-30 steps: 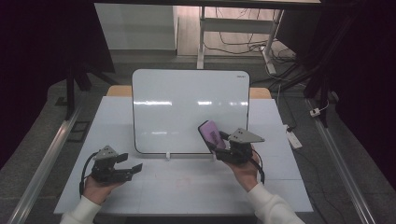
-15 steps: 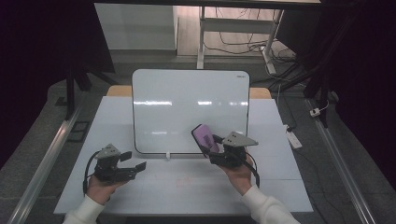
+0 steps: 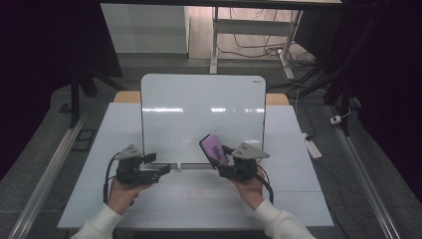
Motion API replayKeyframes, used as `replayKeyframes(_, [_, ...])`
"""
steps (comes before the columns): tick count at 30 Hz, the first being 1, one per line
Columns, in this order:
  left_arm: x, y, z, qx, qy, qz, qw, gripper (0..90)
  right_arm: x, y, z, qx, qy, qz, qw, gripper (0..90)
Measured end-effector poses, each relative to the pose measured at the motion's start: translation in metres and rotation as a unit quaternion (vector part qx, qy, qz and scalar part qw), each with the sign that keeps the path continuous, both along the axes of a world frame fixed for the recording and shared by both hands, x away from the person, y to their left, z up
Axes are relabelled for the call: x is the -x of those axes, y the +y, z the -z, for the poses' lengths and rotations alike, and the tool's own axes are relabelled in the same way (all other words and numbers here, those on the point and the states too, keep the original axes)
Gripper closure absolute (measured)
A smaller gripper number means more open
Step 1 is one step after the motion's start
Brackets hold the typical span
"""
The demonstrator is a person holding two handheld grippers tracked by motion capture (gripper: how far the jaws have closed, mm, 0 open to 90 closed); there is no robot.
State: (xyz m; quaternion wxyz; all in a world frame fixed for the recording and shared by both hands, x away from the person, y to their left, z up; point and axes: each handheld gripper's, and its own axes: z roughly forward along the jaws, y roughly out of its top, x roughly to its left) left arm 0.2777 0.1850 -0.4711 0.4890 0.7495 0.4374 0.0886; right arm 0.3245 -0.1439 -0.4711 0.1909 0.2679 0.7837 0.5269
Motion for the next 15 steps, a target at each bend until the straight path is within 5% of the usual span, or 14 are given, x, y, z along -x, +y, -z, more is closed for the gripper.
replayKeyframes(15, [-0.018, -0.048, -0.016, 0.014, -0.011, 0.05, 0.9986, 23.4, 0.004, 0.01, 0.008, 0.006, -0.007, -0.008, 0.9999, 40.9])
